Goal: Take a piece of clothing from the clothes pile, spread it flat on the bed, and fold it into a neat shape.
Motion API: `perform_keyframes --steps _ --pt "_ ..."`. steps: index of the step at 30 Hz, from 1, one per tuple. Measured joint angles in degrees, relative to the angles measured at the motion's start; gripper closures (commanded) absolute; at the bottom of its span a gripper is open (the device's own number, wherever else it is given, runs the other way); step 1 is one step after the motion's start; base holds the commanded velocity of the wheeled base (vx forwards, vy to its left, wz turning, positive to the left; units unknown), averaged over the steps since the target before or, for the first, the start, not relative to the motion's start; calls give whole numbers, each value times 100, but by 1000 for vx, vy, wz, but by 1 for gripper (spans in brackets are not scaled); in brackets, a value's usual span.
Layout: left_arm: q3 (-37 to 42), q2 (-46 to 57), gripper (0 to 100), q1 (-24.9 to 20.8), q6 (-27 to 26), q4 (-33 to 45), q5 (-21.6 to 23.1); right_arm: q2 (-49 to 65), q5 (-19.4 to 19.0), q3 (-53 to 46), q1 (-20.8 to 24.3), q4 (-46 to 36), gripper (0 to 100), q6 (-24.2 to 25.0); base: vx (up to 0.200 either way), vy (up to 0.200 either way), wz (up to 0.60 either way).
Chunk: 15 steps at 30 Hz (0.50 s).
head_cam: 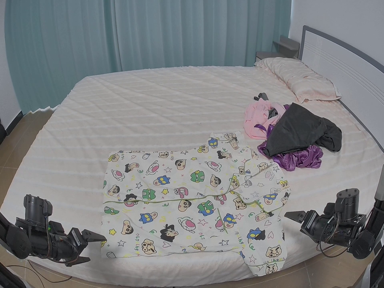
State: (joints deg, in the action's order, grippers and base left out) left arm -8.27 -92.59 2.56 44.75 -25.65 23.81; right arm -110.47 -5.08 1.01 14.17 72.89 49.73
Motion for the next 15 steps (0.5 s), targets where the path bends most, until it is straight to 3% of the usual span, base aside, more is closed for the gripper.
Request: perform_keyframes --steps 4,15 --pt "28 -188 0 -256 372 -401 -228 -9 13 0 18 -2 0 2 0 0 0" --pt "146 -898 0 -700 432 -1341 -786 -26 22 0 49 0 0 4 0 0 0"
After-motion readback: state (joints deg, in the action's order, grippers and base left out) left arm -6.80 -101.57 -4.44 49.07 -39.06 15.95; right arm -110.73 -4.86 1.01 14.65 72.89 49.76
